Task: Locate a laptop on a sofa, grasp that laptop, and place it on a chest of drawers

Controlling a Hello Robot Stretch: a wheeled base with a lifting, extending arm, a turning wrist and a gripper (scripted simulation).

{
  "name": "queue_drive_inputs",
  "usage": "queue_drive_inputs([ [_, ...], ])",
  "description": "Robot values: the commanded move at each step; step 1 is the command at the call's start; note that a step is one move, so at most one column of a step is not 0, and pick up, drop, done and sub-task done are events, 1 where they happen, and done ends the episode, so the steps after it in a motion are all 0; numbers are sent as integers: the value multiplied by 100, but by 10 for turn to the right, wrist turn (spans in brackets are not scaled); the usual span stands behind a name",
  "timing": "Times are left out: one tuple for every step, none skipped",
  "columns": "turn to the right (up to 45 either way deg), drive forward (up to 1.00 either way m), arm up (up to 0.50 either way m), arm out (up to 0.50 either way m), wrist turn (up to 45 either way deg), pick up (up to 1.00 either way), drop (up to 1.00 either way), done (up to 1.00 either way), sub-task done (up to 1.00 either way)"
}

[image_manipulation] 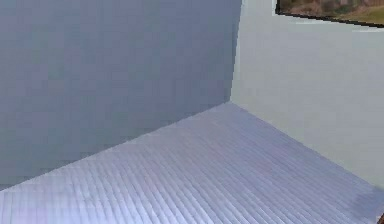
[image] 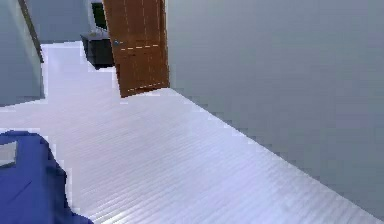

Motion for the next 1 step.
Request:
queue_drive_inputs([
  [0,100,0,0,0,0,0,0,0],
])
